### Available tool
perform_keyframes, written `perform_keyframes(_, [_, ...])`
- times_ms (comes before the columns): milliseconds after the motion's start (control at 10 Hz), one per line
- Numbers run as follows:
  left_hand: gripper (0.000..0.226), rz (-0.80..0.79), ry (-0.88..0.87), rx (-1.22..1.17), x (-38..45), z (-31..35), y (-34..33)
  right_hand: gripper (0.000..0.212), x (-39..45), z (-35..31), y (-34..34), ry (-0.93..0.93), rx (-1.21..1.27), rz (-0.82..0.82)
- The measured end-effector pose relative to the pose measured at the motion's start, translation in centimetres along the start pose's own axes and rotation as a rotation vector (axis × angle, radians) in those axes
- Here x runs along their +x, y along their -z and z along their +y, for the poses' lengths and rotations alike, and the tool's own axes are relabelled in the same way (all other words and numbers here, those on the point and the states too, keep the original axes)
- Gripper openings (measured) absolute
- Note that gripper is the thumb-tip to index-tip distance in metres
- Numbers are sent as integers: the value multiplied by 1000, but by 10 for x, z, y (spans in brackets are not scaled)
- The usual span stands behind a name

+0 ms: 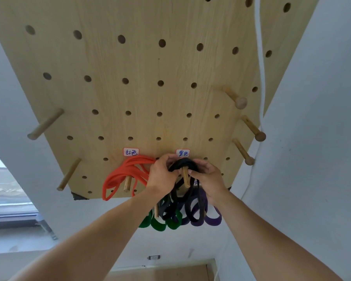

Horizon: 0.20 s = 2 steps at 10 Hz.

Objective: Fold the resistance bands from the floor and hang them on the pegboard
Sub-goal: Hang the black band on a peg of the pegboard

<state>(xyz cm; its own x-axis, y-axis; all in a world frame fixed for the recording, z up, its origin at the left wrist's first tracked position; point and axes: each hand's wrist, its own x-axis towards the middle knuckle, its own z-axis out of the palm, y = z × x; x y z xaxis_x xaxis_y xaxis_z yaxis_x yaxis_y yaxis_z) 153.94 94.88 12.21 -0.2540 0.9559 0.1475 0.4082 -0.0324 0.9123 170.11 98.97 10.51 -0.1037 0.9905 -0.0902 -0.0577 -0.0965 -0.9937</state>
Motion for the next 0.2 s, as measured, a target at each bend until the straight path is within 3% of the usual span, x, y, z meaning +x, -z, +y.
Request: perform_keyframes(200, [44,64,-29,54,-4,13,12,34,-1,-12,2,121,-155,32])
